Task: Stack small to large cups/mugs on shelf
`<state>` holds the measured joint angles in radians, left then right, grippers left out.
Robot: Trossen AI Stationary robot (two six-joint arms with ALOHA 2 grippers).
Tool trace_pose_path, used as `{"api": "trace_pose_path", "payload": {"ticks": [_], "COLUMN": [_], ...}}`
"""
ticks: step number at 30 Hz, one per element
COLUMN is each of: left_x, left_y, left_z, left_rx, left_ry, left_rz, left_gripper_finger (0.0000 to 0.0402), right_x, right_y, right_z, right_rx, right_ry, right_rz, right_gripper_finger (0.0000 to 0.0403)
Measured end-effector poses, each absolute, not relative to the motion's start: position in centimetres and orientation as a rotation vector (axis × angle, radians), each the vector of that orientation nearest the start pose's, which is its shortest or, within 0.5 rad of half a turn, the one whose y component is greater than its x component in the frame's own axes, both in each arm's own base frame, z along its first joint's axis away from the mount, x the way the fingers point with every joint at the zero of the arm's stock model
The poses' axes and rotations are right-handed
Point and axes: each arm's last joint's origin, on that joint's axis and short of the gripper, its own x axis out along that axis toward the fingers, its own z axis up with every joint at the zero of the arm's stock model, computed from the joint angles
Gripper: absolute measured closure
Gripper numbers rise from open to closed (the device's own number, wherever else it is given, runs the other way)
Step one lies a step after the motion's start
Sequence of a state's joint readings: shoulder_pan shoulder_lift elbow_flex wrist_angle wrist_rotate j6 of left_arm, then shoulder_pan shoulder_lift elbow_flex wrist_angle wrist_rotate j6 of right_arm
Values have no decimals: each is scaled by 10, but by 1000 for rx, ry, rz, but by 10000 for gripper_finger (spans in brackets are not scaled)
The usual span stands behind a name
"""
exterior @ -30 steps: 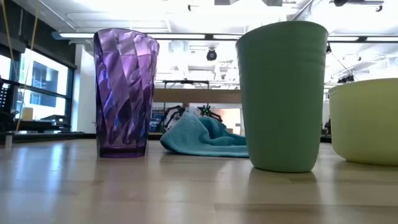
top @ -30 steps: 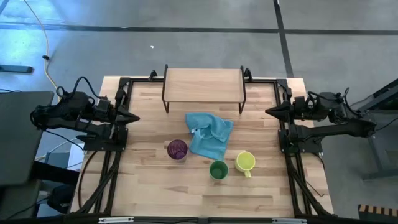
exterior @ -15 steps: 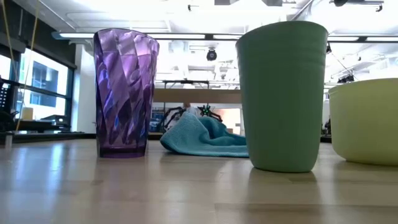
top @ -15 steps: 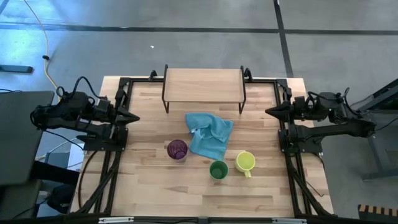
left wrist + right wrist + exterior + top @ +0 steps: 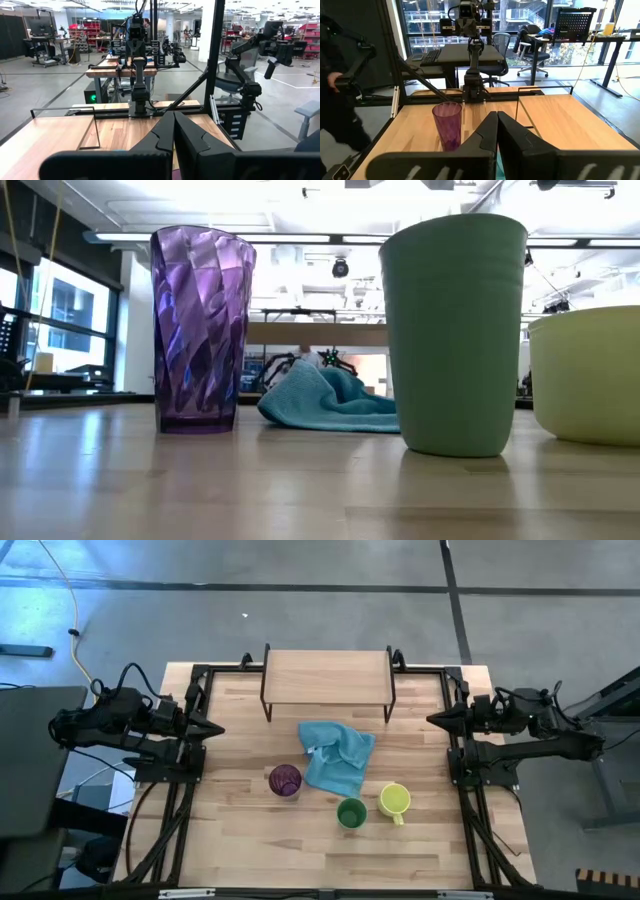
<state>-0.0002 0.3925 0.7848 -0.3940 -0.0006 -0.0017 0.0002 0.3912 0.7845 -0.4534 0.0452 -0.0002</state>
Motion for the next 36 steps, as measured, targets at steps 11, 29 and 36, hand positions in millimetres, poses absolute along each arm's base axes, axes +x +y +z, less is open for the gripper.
{"api": "trace_pose_path", "payload": {"ticks": [11, 29, 36], "left_x": [76, 77, 77], "left_y": [0, 0, 0], "left_z": [353, 356, 356], "left_rx": [-2, 18, 14], "left_ry": [2, -28, -25], "left_rz": [0, 0, 0], "left_gripper_finger": [401, 401, 401], "right_x": [76, 76, 76], "right_y": [-1, -1, -1], "right_z": [348, 348, 348], "right_rx": [-2, -2, -2], "right_ry": [61, 61, 60], "right_rz": [-45, -45, -46], "right_gripper_finger": [402, 402, 402]}}
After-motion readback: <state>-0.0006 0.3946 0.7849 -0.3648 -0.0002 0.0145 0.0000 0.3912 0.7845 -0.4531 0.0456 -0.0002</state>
